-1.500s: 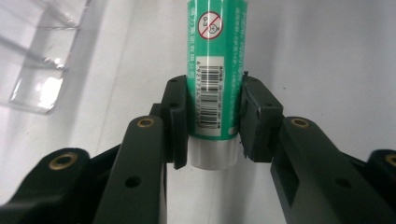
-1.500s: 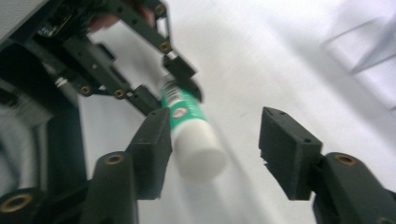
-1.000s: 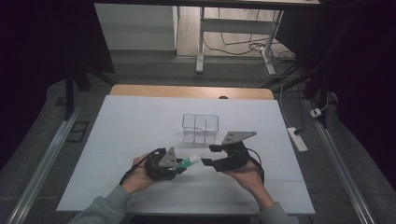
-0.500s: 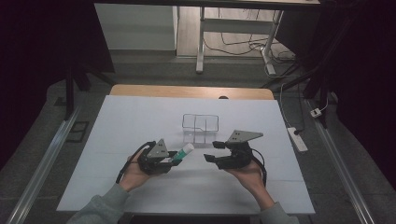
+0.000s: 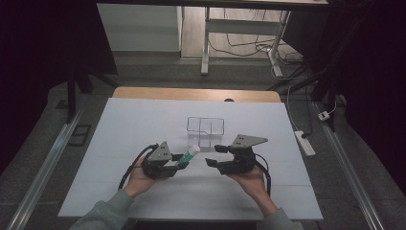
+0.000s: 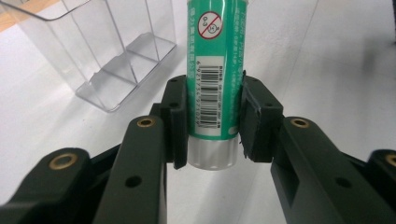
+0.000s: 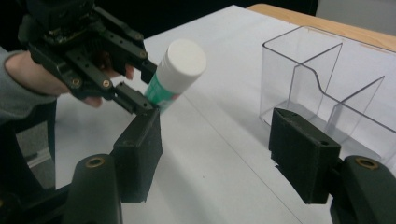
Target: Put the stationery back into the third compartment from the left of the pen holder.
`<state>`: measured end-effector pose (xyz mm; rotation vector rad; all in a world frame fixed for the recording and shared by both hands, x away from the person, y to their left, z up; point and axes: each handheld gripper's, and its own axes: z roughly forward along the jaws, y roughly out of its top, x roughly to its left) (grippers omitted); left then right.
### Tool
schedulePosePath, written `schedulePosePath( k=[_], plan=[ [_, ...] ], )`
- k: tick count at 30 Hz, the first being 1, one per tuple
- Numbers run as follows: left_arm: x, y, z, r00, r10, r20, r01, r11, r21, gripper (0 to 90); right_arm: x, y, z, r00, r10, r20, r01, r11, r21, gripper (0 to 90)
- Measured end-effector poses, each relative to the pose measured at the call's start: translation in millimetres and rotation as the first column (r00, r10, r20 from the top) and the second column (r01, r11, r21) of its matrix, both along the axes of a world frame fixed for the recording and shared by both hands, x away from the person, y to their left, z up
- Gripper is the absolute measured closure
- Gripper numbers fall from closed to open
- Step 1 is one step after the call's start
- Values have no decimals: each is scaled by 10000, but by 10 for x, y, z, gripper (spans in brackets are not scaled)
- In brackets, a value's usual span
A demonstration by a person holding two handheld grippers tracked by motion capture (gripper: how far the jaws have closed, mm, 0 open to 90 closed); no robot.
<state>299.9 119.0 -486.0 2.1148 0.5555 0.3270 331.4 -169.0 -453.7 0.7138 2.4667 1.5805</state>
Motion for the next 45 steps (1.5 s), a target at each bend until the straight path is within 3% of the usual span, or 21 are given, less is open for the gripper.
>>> schedulePosePath(
  k=[9, 20, 26, 32, 34, 39, 45],
  plan=[
    [-46, -101, -19, 9994, -344, -7, 344, 9993, -161, 655, -17, 86, -50, 9997, 206, -132, -203, 9996, 182, 331],
    [-67, -175, -51, 9987, -509, 77, 509, 9987, -54, 655, -38, 165, -105, 9991, 335, -251, -328, 9990, 292, 338],
    [-68, -252, -94, 9983, -582, 36, 582, 9983, 94, 654, -43, 198, -129, 9982, 468, -365, -458, 9986, 277, 387],
    [-103, -339, -125, 9972, -721, 202, 710, 9964, 469, 654, -76, 226, -139, 9985, 520, -158, -517, 9985, 169, 542],
    [-102, -347, -130, 9968, -772, 213, 761, 9959, 487, 653, -67, 210, -134, 9978, 615, -265, -605, 9974, 383, 577],
    [-109, -369, -147, 9965, -775, 318, 751, 9946, 714, 648, -86, 224, -120, 9969, 777, -149, -773, 9967, 235, 606],
    [-100, -367, -152, 9967, -775, 247, 759, 9952, 611, 639, -110, 236, -105, 9960, 894, 43, -894, 9959, 150, 619]
  ],
)
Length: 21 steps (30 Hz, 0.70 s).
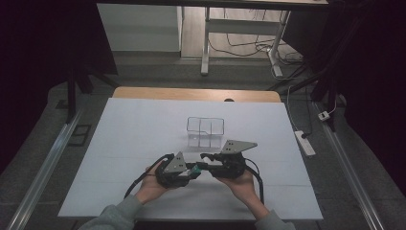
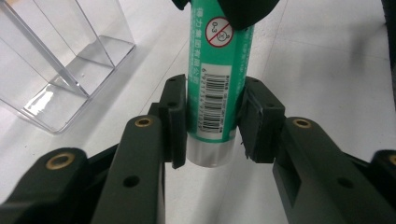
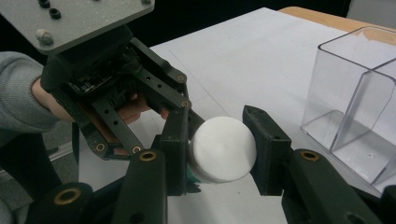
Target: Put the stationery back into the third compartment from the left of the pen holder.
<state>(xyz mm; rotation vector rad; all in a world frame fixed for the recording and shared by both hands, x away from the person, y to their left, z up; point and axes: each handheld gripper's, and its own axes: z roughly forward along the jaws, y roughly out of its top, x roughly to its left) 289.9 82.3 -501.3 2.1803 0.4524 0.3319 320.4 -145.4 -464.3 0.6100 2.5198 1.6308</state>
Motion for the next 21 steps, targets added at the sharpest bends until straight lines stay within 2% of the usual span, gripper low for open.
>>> schedulePosePath(
  k=[5, 8, 10, 13, 16, 21],
  plan=[
    [12, 2, -7, 9999, 22, -147, -23, 10000, -80, 622, -27, 14, 9, 9993, 95, 349, -90, 9999, -132, 626],
    [22, 10, -8, 9996, 195, -206, -198, 9997, -110, 599, -38, 20, 13, 9989, 128, 443, -120, 9998, -175, 630],
    [33, 23, -6, 9987, 382, -329, -388, 9991, -183, 535, -45, 17, 23, 9981, 123, 606, -106, 9995, -286, 632],
    [37, 74, 10, 9970, 623, -468, -640, 9973, -371, 422, -54, -2, 44, 9970, -12, 779, 26, 9998, -185, 634],
    [40, 135, 30, 9950, 798, -601, -828, 9954, -486, 384, -50, -40, 77, 9961, -127, 868, 136, 9999, -100, 636],
    [19, 251, 36, 9913, 1136, -662, -1163, 9924, -395, 338, -45, -90, 113, 9944, -352, 997, 355, 9994, -12, 637]
  ],
)
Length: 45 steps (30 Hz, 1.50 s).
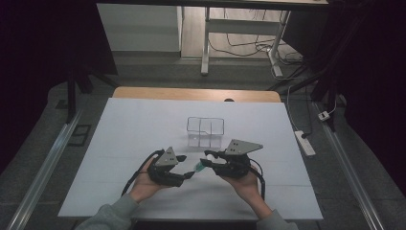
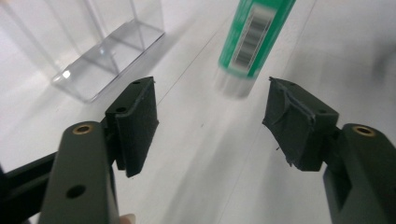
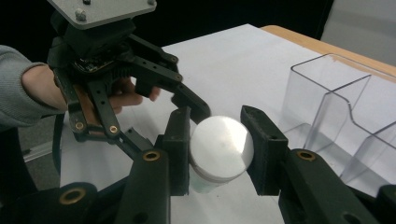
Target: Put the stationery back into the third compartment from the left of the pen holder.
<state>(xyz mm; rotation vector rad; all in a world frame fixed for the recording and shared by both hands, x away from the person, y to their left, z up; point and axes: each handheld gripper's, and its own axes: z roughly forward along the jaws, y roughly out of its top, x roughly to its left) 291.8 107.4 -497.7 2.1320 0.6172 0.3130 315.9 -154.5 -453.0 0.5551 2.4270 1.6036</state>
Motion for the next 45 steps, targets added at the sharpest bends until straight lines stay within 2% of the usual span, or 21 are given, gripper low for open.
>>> schedulePosePath(
  k=[5, 19, 25, 31, 34, 37, 45],
  plan=[
    [-40, 159, 8, 9991, 433, -8, -433, 9989, 176, 326, 2, -29, 22, 9999, -129, 115, 128, 9999, 73, 638],
    [-111, 664, 27, 9886, 1497, -173, -1495, 9887, 120, 324, 3, -79, 59, 9985, -428, 329, 425, 9990, 103, 638],
    [-203, 910, -5, 9781, 2053, -327, -2056, 9786, -46, 324, 8, -105, 76, 9979, -518, 393, 515, 9986, 79, 639],
    [-298, 1146, -88, 9646, 2598, -447, -2597, 9656, 83, 325, 12, -124, 92, 9969, -593, 508, 593, 9982, 17, 639],
    [-316, 1220, -113, 9585, 2815, -449, -2809, 9595, 191, 325, 17, -139, 102, 9964, -678, 518, 675, 9977, 75, 638],
    [-325, 1266, -129, 9553, 2914, -497, -2909, 9566, 172, 325, 19, -155, 120, 9958, -735, 541, 729, 9973, 115, 639],
    [-310, 1284, -176, 9539, 2938, -612, -2917, 9556, 408, 324, 39, -198, 166, 9944, -849, 628, 837, 9963, 215, 639]
  ],
)
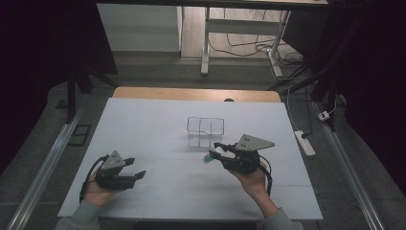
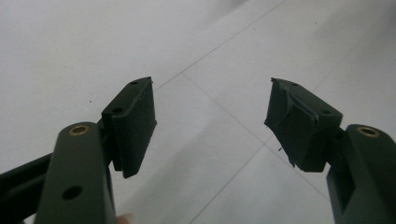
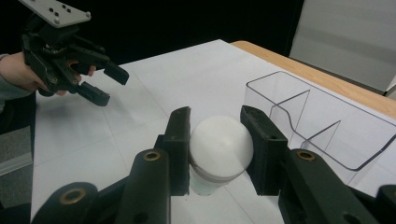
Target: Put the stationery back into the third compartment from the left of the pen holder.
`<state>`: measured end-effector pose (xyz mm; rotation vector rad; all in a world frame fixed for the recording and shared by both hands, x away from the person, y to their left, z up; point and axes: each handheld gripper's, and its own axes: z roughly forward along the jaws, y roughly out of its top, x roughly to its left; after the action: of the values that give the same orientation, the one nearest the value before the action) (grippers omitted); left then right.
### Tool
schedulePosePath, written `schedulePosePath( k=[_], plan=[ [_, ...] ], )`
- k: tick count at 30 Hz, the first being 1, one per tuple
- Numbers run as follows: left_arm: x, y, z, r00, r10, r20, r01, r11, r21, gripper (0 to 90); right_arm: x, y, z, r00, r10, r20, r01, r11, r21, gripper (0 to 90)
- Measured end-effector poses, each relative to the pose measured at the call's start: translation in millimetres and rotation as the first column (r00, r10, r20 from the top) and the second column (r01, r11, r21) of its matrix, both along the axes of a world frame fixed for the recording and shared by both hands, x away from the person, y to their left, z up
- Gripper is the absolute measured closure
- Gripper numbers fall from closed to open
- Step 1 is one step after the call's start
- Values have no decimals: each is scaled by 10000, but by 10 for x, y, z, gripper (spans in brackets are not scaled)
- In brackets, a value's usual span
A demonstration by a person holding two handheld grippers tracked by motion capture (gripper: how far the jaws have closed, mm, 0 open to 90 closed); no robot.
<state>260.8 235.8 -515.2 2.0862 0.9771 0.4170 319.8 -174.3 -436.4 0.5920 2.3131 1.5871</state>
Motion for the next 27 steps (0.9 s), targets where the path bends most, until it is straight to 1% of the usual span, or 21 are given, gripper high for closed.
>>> schedulePosePath(
  k=[6, 9, 23, 27],
  plan=[
    [4, 1, -4, 10000, -45, -26, 45, 10000, -17, 322, 22, -22, 53, 9999, -134, 98, 133, 9999, 51, 638],
    [7, 10, -5, 10000, -23, -28, 23, 10000, -48, 322, 46, -48, 91, 9996, -259, 76, 258, 9995, 191, 639],
    [22, 20, -13, 10000, 8, -45, -8, 10000, -12, 321, 123, -117, 301, 9972, -553, 499, 528, 9973, 504, 639],
    [29, 16, -20, 10000, -13, -53, 14, 10000, 57, 321, 147, -136, 344, 9961, -655, 585, 622, 9964, 572, 639]
  ],
)
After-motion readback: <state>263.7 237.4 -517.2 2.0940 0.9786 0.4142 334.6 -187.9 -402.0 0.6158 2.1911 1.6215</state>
